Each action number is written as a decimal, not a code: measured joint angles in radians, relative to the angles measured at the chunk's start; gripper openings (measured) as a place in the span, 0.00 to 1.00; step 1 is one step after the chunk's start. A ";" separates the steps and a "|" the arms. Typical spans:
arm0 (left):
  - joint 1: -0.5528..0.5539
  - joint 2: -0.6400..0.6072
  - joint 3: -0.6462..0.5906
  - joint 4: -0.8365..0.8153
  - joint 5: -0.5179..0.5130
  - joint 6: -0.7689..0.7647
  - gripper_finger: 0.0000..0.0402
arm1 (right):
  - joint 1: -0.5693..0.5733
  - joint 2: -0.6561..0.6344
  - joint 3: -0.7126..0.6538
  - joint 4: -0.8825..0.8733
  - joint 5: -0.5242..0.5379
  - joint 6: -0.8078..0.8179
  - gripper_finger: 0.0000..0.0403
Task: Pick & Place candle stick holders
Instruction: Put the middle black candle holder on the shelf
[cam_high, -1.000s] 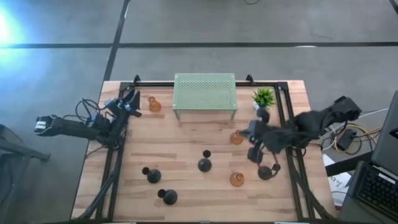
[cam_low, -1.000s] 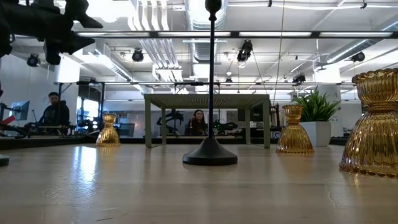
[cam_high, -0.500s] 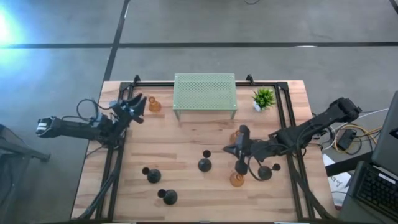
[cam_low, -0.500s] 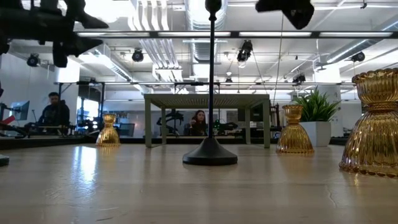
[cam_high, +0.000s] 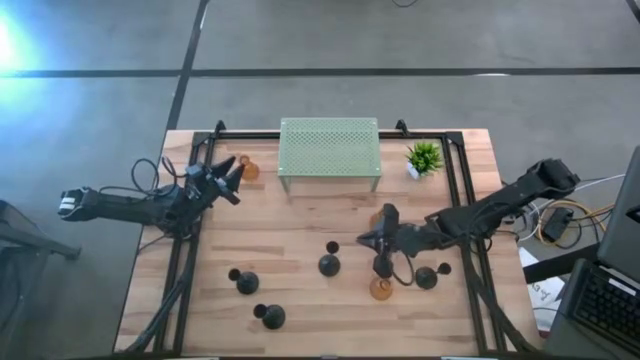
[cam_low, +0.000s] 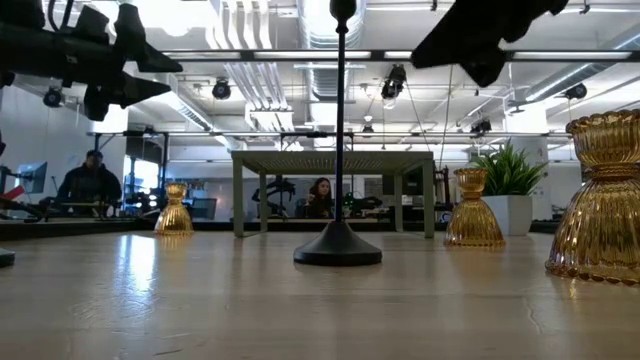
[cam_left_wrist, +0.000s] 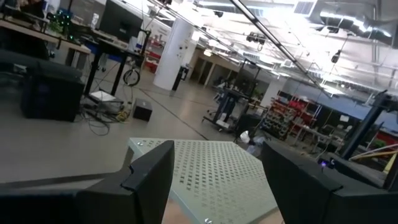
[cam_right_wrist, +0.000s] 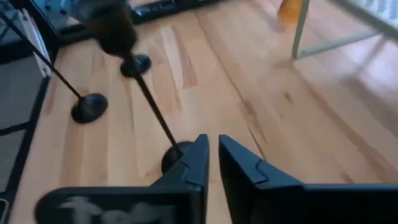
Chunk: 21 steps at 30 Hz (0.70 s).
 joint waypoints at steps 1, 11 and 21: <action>0.000 0.000 0.000 0.000 0.000 -0.008 0.61 | -0.007 0.015 0.000 0.001 -0.013 0.002 0.12; 0.001 0.000 0.000 0.000 0.000 -0.007 0.61 | -0.043 0.198 0.060 0.130 -0.115 -0.096 0.42; 0.000 0.001 0.000 -0.005 0.000 -0.006 0.61 | -0.045 0.356 0.213 0.131 -0.156 -0.171 0.51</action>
